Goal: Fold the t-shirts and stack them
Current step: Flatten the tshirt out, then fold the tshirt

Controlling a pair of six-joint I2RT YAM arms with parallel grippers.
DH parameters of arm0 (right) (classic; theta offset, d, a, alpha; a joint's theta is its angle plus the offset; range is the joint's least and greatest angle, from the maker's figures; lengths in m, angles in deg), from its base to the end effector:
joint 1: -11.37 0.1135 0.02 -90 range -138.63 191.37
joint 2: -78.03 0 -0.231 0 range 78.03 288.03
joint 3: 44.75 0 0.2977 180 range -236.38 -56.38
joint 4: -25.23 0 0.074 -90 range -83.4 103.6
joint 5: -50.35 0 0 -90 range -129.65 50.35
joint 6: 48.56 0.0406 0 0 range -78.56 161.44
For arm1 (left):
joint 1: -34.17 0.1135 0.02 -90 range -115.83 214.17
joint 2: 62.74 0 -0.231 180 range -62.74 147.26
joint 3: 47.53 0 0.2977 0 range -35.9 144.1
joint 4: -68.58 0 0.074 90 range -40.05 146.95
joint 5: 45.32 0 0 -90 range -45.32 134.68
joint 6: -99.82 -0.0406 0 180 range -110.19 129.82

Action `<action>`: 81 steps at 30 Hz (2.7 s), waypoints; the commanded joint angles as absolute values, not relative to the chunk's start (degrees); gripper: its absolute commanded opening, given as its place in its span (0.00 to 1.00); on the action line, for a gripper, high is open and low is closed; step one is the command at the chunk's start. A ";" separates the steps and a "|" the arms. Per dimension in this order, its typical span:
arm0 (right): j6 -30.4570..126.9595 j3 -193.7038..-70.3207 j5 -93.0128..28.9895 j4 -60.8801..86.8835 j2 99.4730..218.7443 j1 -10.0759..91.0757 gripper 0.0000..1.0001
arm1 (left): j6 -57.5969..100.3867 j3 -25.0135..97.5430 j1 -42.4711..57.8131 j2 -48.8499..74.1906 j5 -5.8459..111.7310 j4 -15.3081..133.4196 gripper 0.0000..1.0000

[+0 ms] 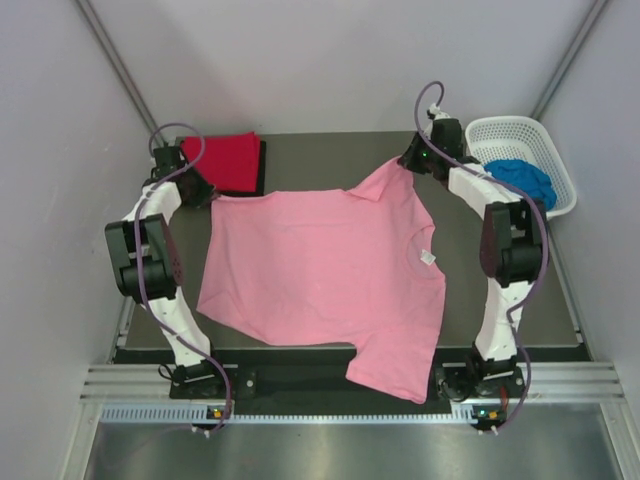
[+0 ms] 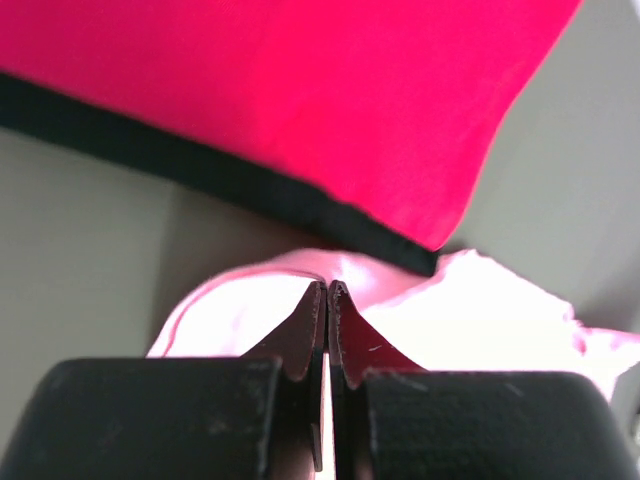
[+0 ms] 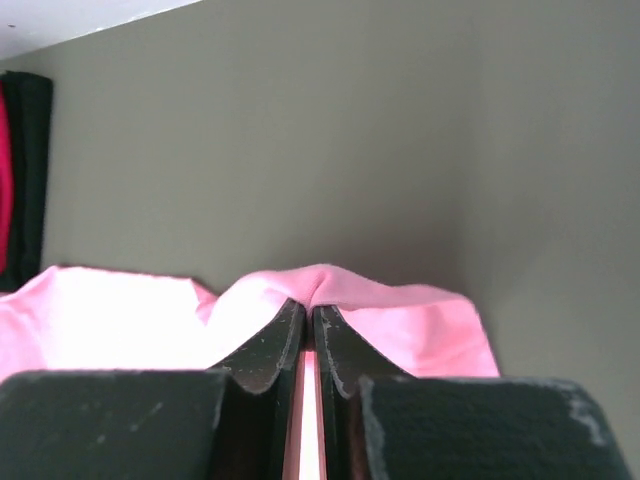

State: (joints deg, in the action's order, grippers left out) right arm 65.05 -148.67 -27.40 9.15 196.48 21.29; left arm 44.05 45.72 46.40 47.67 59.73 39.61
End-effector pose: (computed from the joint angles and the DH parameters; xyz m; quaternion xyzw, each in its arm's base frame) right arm 0.5069 0.0974 0.1840 0.0505 0.8639 0.2308 0.4449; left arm 0.4552 0.0879 0.1606 -0.3178 0.8644 -0.1899 0.3404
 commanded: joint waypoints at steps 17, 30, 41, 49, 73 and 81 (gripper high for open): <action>70.62 -121.08 -21.64 7.01 166.98 19.28 0.02 | 35.31 46.01 47.62 41.68 52.42 27.08 0.00; 72.81 -104.72 -21.90 4.90 153.18 18.67 0.02 | 33.46 43.29 47.62 38.78 48.90 23.03 0.00; 70.97 -106.21 -20.93 -3.01 147.29 18.40 0.02 | 33.01 40.56 47.62 36.49 48.02 22.32 0.00; 73.87 -94.97 -19.71 -0.47 143.42 18.40 0.03 | 33.19 34.06 47.62 35.61 45.21 23.20 0.00; 71.41 -89.42 -20.93 -9.16 135.42 18.23 0.04 | 33.37 32.12 47.62 33.69 40.46 18.90 0.31; 72.11 -95.82 -27.52 -17.43 135.23 18.23 0.39 | 36.00 32.05 47.62 29.99 50.88 26.69 0.37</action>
